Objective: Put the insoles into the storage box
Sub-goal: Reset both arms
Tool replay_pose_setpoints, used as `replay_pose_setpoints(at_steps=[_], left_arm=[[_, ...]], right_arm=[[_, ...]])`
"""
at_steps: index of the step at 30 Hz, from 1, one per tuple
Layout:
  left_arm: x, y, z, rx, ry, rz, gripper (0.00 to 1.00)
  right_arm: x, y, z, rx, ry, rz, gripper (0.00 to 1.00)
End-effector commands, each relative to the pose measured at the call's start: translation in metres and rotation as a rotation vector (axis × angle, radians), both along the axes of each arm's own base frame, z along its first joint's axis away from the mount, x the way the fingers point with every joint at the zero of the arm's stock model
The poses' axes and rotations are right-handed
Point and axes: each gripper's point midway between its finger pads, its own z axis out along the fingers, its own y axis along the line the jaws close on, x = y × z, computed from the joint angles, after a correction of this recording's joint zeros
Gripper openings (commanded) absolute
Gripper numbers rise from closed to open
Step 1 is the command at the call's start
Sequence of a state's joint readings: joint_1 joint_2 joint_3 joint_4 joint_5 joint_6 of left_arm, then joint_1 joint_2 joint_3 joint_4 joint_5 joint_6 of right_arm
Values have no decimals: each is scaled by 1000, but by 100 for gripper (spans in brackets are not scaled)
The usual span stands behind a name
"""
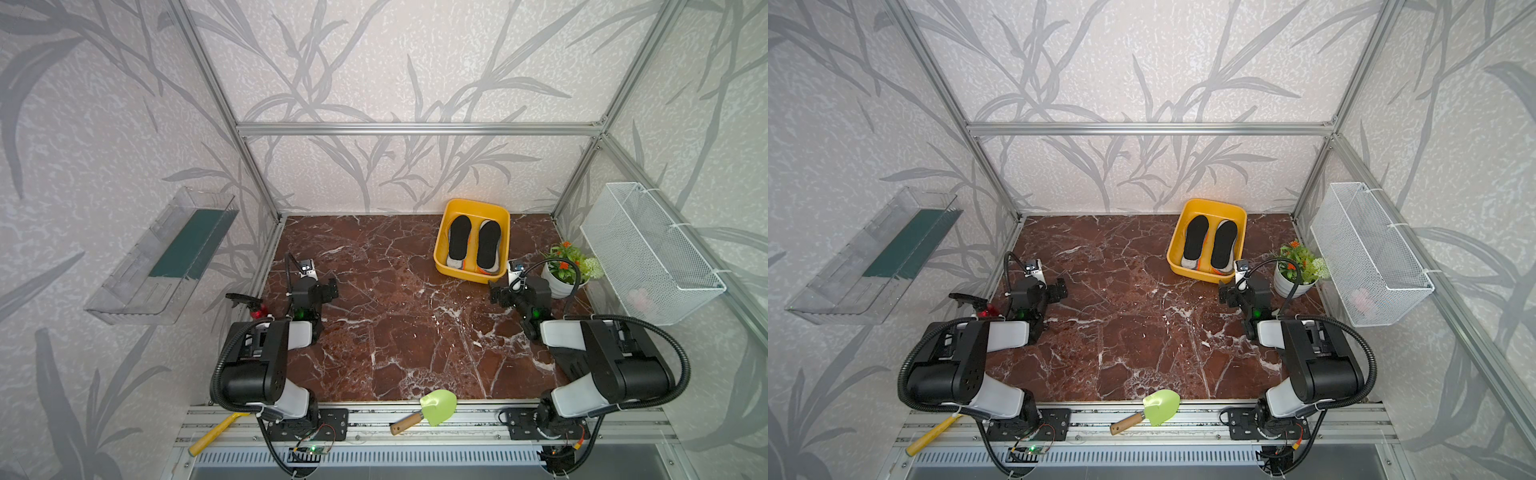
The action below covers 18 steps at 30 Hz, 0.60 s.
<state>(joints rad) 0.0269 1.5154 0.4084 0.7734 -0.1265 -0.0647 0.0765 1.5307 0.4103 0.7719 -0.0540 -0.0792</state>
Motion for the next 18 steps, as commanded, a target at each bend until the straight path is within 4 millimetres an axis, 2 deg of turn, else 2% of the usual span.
replay_pose_setpoints(at_steps=[1, 4, 6, 9, 13, 18], left_arm=[[0, 6, 5, 12, -22, 42, 99], [1, 3, 5, 6, -20, 23, 99], [5, -11, 3, -16, -5, -83, 99], [5, -10, 2, -29, -6, -91, 99], [1, 4, 5, 15, -16, 34, 99], [1, 4, 4, 14, -14, 35, 99]], right_arm=[[6, 0, 8, -2, -20, 4, 99], [6, 1, 8, -2, -19, 4, 99], [6, 0, 8, -3, -20, 3, 99], [6, 0, 8, -3, -19, 4, 99], [6, 0, 8, -3, -20, 4, 99], [6, 0, 8, -3, -20, 4, 99]])
